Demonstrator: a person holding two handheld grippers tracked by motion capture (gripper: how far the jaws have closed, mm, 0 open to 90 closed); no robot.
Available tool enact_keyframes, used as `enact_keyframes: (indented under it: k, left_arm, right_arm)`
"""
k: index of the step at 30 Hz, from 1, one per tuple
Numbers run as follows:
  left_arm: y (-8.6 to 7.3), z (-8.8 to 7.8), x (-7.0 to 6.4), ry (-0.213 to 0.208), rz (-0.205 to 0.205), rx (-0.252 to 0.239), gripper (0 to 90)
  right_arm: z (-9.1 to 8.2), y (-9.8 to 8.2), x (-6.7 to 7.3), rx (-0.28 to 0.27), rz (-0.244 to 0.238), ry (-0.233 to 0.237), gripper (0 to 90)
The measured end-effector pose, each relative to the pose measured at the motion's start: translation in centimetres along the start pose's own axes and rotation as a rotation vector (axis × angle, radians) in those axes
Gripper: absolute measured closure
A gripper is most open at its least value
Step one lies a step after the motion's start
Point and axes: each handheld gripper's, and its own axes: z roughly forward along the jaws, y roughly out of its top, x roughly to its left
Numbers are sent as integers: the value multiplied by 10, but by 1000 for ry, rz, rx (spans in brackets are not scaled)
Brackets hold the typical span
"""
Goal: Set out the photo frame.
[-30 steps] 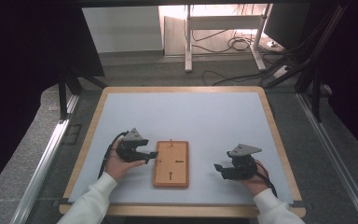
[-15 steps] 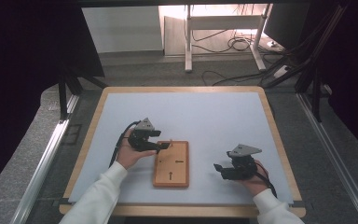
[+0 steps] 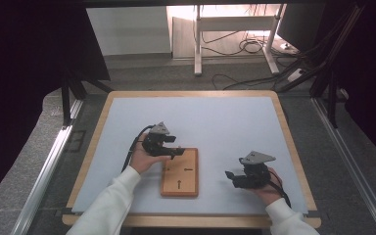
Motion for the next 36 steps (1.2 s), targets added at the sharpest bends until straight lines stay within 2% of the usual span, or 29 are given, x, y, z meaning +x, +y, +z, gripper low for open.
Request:
enact_keyframes:
  k: [6, 10, 14, 21, 33, 36]
  left_arm:
    - [-5, 8, -3, 29, 42, 15, 372]
    - [-7, 13, -5, 35, 75, 20, 486]
    - [-9, 12, -6, 38, 89, 16, 608]
    - [-10, 13, -5, 35, 85, 2, 761]
    - [-5, 13, -4, 18, 80, 10, 842]
    - [-4, 13, -3, -1, 54, 13, 844]
  right_arm:
    - [1, 0, -1, 2, -1, -5, 262]
    - [1, -1, 0, 1, -3, -11, 262]
    - [1, -1, 0, 2, -2, -13, 262]
    - [2, -1, 0, 8, -5, -17, 262]
    - [2, -1, 0, 9, -7, -19, 263]
    - [3, -1, 0, 9, -7, -19, 263]
